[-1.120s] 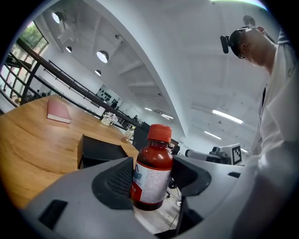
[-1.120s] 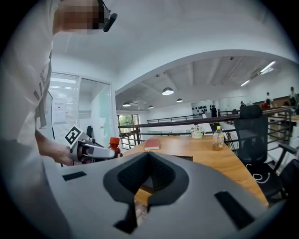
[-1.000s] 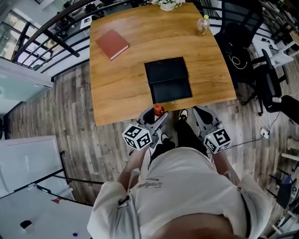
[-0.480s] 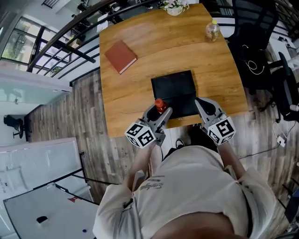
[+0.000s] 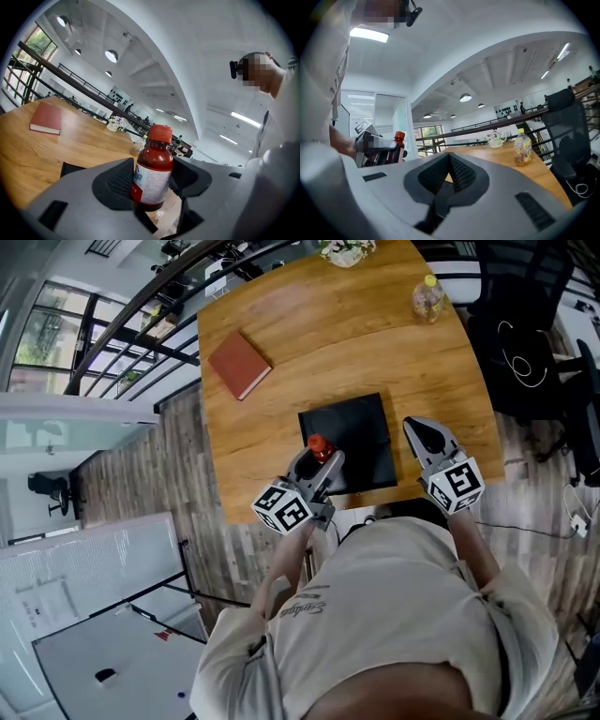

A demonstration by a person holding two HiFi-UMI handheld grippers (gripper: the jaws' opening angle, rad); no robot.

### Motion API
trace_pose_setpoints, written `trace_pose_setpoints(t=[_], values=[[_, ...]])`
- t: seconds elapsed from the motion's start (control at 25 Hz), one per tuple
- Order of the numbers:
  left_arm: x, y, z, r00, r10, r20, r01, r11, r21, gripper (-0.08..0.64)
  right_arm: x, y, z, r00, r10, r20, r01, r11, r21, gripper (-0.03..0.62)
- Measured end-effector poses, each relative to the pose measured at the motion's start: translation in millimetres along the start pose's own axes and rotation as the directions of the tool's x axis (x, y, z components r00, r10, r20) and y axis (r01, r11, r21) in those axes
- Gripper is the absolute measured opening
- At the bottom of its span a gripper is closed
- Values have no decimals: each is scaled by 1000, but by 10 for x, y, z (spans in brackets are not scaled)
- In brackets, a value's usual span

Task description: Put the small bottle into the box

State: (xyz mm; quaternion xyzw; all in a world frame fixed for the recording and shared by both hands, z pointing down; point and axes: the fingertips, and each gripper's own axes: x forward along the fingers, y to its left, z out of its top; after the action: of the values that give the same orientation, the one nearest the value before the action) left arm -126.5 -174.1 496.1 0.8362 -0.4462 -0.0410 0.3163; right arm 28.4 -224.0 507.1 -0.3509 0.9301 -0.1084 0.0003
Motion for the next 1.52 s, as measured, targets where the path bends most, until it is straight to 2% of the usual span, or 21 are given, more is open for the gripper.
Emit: trace_pose_setpoints(t=[0.32, 0.56, 0.8, 0.96, 1.32, 1.52], values=[[267, 143, 260, 996, 79, 31, -80, 996, 40, 252, 255, -241, 75, 998, 65, -4, -65, 998, -8, -5], [222, 342, 387, 993, 113, 34, -113, 993, 23, 253, 440, -208, 21, 996, 84, -38, -84, 996, 3, -5], [142, 431, 125, 992, 110, -55, -108, 994, 24, 252, 614, 43, 50, 994, 91, -61, -91, 996, -3, -5], [60, 469, -92, 986, 118, -117, -120, 993, -14, 252, 692, 283, 164, 991, 124, -58, -126, 991, -34, -5], [47, 763, -758, 941, 177, -288, -216, 970, -112, 252, 627, 415, 120, 989, 113, -92, -119, 991, -57, -5], [51, 765, -1010, 923, 189, -335, -245, 960, -133, 252, 464, 389, 11, 988, 92, -123, -96, 995, -30, -5]])
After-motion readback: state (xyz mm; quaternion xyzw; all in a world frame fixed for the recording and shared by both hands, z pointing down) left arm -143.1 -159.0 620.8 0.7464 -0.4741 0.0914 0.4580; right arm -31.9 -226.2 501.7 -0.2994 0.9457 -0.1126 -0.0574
